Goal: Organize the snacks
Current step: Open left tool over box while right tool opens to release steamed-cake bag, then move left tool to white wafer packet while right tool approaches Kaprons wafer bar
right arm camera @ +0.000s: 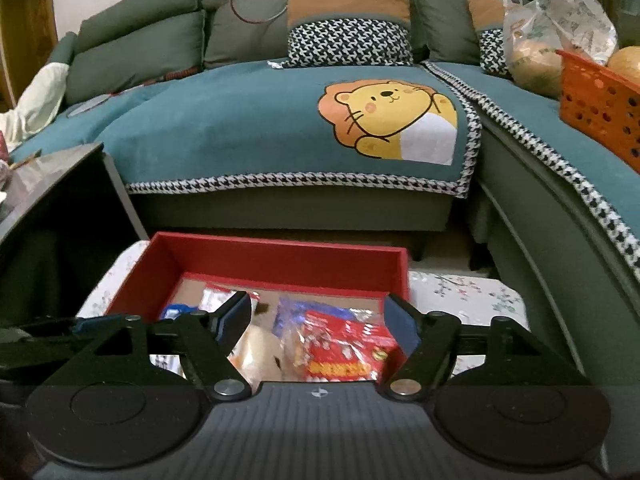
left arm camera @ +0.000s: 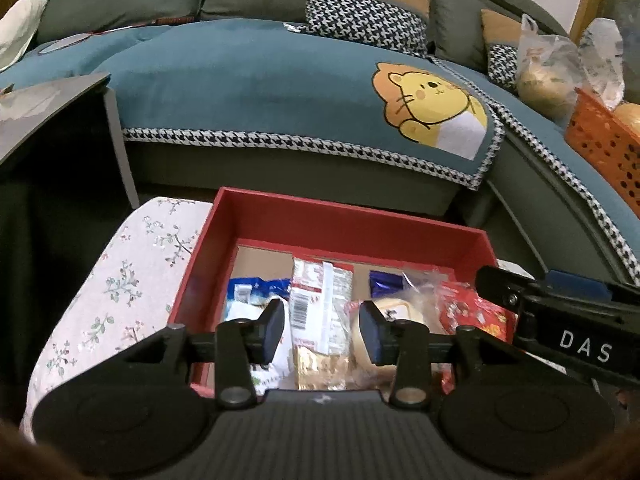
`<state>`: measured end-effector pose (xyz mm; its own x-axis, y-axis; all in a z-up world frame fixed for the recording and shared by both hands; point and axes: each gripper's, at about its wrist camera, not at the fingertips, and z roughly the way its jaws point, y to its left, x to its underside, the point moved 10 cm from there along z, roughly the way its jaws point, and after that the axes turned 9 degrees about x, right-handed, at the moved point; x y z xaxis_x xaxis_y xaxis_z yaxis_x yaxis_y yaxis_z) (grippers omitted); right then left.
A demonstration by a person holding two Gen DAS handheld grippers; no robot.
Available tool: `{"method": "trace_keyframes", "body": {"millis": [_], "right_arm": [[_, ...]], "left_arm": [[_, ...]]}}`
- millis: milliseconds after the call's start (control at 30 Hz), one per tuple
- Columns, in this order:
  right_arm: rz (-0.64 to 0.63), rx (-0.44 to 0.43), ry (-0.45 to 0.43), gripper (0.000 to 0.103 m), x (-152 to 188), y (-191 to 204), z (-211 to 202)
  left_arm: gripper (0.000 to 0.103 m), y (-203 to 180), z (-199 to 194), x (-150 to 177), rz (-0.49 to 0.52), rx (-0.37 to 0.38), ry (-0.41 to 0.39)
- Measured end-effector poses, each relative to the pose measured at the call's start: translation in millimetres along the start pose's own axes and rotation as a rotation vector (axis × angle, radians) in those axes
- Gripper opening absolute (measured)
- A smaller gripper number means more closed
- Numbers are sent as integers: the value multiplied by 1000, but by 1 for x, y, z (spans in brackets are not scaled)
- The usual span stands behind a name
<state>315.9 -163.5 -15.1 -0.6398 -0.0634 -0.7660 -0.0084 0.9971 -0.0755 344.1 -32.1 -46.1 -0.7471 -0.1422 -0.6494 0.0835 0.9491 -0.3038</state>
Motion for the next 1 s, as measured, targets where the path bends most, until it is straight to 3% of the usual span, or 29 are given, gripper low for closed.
{"method": "trace_keyframes", "body": {"millis": [367,800,867,1000], "right_arm": [[-5,89,108,82,54,-51,-23],[-58,25,363,83,128,-49,15],[-84,30,382,82,135,-45,19],[-100,23,410,73,144,-47,28]], "left_arm": [[72,-47,-13,44,53,108,75],[75,-75,-15,116,23,170,226],[75,-75,-16,126,15,146,239],[78,-77,-12,146,-18,140,281]]}}
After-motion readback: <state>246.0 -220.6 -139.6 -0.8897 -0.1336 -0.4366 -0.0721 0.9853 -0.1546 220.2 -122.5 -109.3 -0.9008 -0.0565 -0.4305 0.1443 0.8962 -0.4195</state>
